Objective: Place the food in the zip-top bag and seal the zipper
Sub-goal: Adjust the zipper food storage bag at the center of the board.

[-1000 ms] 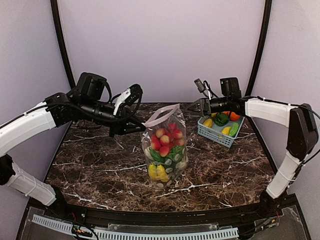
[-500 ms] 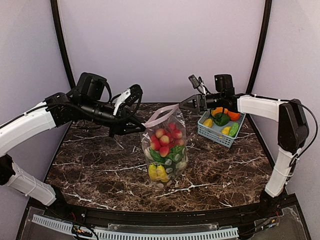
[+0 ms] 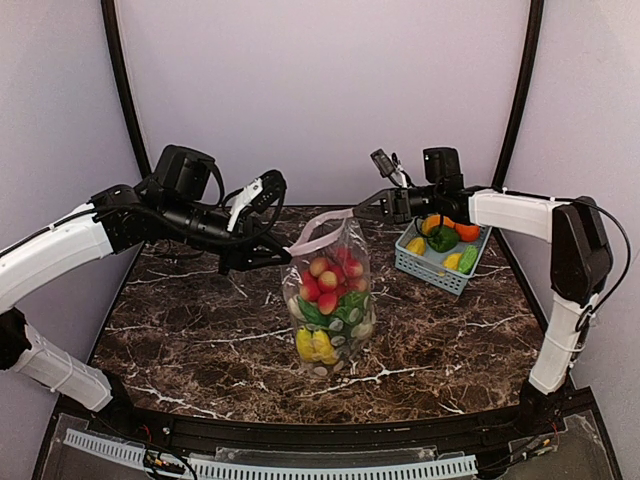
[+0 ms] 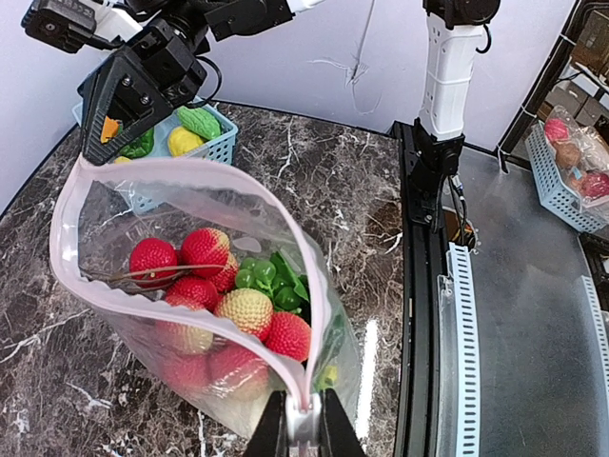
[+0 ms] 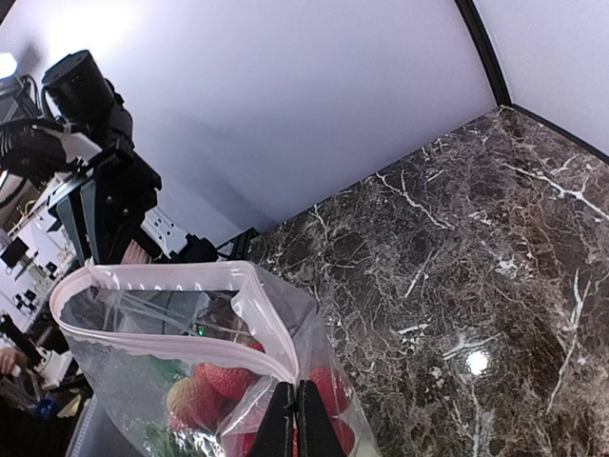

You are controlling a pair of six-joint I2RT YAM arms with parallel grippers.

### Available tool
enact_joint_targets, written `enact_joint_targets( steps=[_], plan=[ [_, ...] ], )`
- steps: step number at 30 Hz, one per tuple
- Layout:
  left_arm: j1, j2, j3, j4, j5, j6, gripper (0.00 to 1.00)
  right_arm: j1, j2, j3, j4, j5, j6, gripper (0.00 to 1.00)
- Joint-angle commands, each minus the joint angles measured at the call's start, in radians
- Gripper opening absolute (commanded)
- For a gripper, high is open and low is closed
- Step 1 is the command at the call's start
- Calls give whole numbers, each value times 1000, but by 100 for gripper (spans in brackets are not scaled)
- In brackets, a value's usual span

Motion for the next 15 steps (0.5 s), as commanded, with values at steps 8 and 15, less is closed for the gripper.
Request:
enact_joint_targets(
  steps=[8, 15],
  plan=[
    [25, -41, 94, -102, -176, 60, 1, -18, -289, -69, -115, 90, -83, 0],
    [26, -13, 212, -182, -356, 96, 1, -14, -516, -149, -320, 207, -174, 0]
  ],
)
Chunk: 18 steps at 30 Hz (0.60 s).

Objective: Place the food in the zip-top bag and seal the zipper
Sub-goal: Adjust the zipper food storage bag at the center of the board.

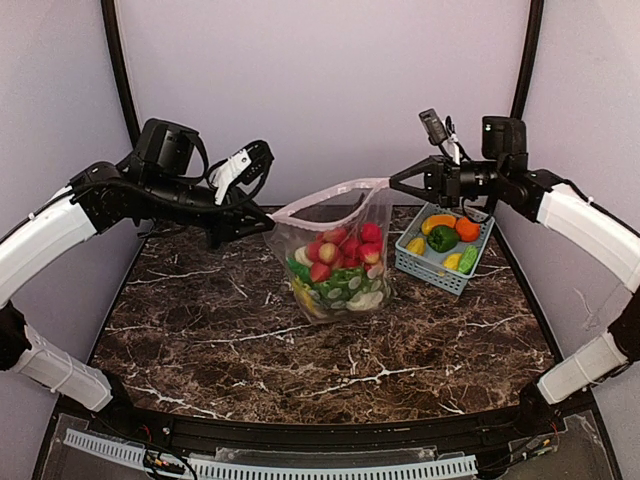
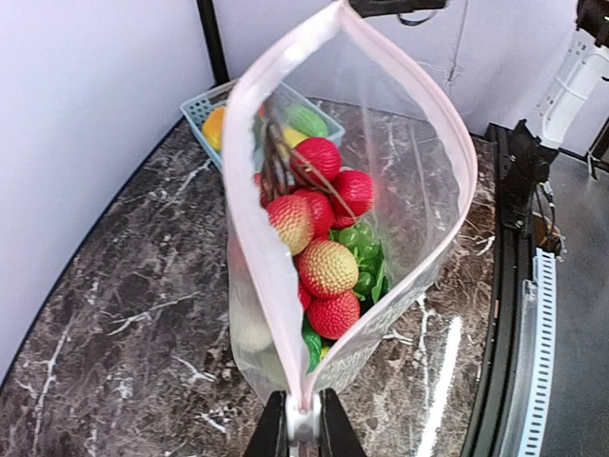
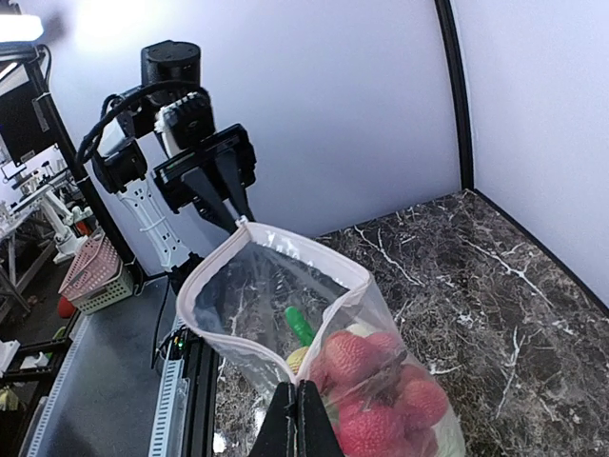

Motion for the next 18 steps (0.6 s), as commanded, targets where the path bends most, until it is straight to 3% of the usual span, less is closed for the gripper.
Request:
enact_joint_targets(
  steps=[1, 5, 10, 18],
  plan=[
    [5, -9, 67, -45, -130, 35, 1, 2, -105, -83, -111, 83, -66, 0],
    [3, 16, 51, -2, -108, 32, 1, 4, -158, -195, -128, 129, -65, 0],
    [3, 47, -5, 56, -135, 49, 1, 9, -203, -344, -30, 115, 0, 0],
    [1, 46, -52, 86, -140, 46, 1, 13, -250, -361, -24, 151, 14, 0]
  ],
)
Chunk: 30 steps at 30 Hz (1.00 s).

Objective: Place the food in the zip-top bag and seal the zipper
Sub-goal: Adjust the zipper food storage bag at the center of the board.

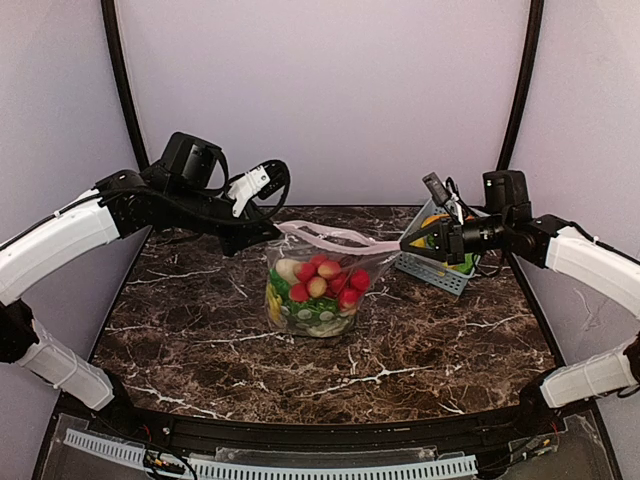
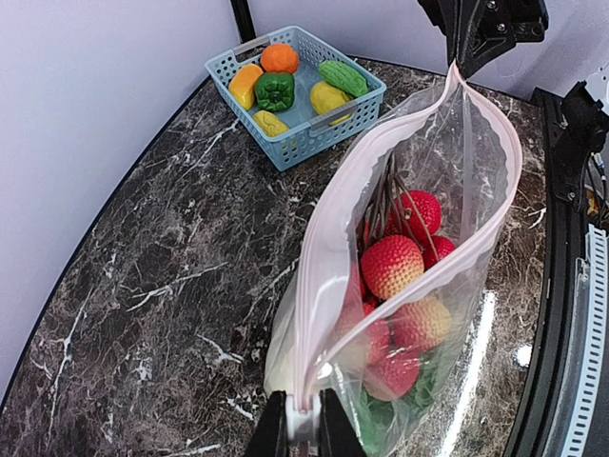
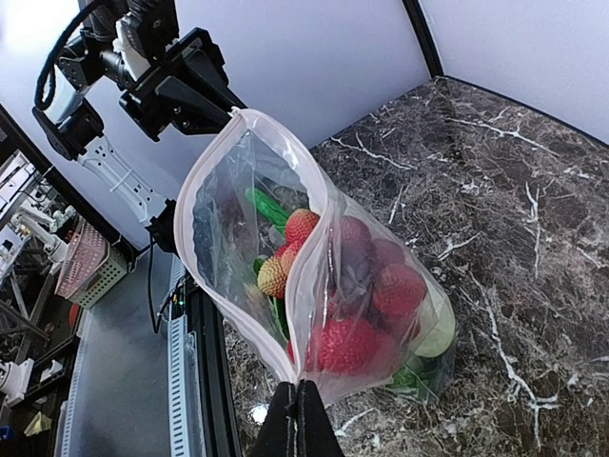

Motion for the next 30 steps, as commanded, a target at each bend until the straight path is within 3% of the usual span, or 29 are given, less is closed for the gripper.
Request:
enact_joint_targets(
  steps=[1, 6, 8, 11, 14, 17, 19, 22, 25, 30],
  plan=[
    [1, -28, -17, 43, -4, 6, 1, 7, -59, 7, 47, 32, 16, 0],
    [2, -48, -29, 36, -4, 11, 1, 7, -77, 15, 29, 56, 17, 0],
    [2, -56, -38, 35, 3, 14, 1, 7, -79, 29, 5, 115, 20, 17],
    [2, -70, -56, 39, 49, 16, 1, 5, -93, 56, -49, 339, 33, 55],
    [2, -77, -79, 55, 105, 8, 1, 2, -114, 72, -92, 589, 31, 78],
    [-3, -76, -88, 65, 139, 2, 1, -16, -110, 86, -118, 818, 52, 87],
    [-5, -77, -91, 65, 142, 2, 1, -43, -87, 97, -128, 890, 52, 90],
    [-5, -79, -98, 66, 142, 1, 1, -94, 26, 161, -176, 1057, 32, 94],
    [-5, -80, -98, 67, 138, 0, 1, -150, 94, 184, -169, 1042, 22, 98],
    [-5, -88, -101, 69, 137, -2, 1, -189, 265, 249, -189, 1154, -36, 98]
  ],
)
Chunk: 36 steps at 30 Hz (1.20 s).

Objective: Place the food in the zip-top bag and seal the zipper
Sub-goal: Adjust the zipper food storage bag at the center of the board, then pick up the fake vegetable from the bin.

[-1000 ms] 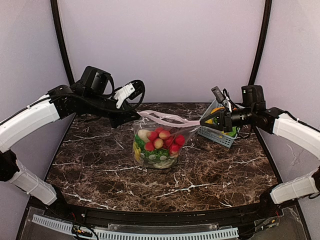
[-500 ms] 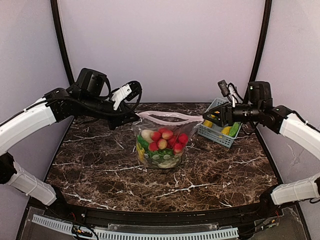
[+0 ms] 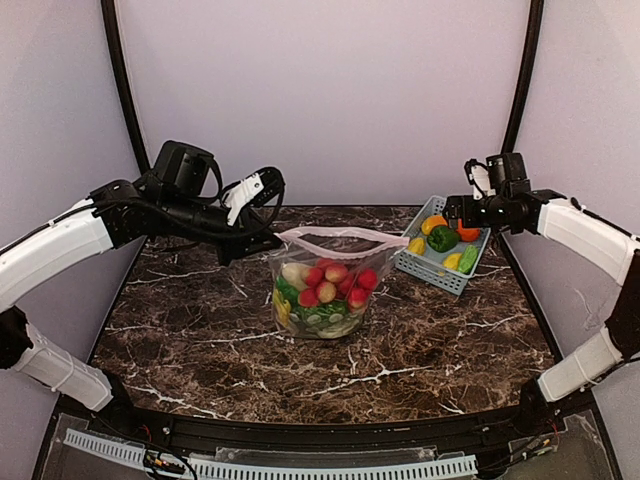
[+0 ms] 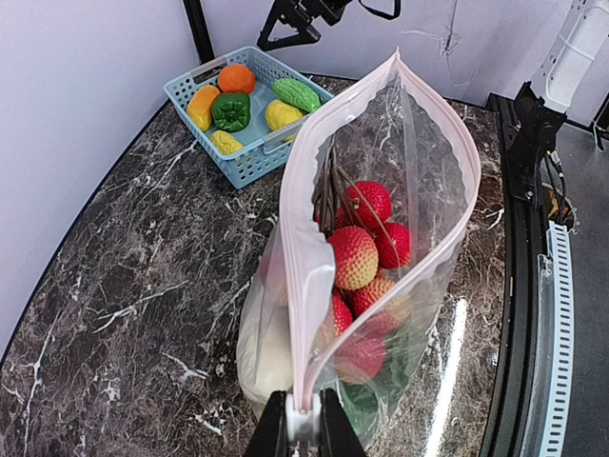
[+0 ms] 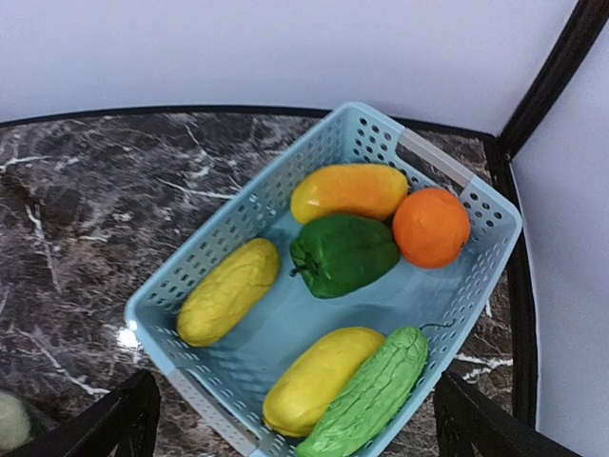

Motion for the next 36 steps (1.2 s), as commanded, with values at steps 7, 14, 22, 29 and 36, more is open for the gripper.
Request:
enact_joint_targets(
  steps=[7, 14, 22, 29, 36],
  plan=[
    [-3, -38, -24, 16, 18, -9, 1, -52, 347, 216, -59, 114, -88, 99],
    [-4, -28, -25, 14, 25, -10, 1, -59, 562, 404, -106, 117, 43, 99],
    [-4, -26, -26, 14, 28, -9, 1, -58, 730, 542, -182, 194, 266, 99],
    [-4, -26, -27, 12, 31, -9, 1, -59, 765, 542, -185, 227, 356, 99],
    [-4, -26, -28, 13, 35, -10, 1, -59, 818, 569, -179, 238, 356, 97]
  ],
)
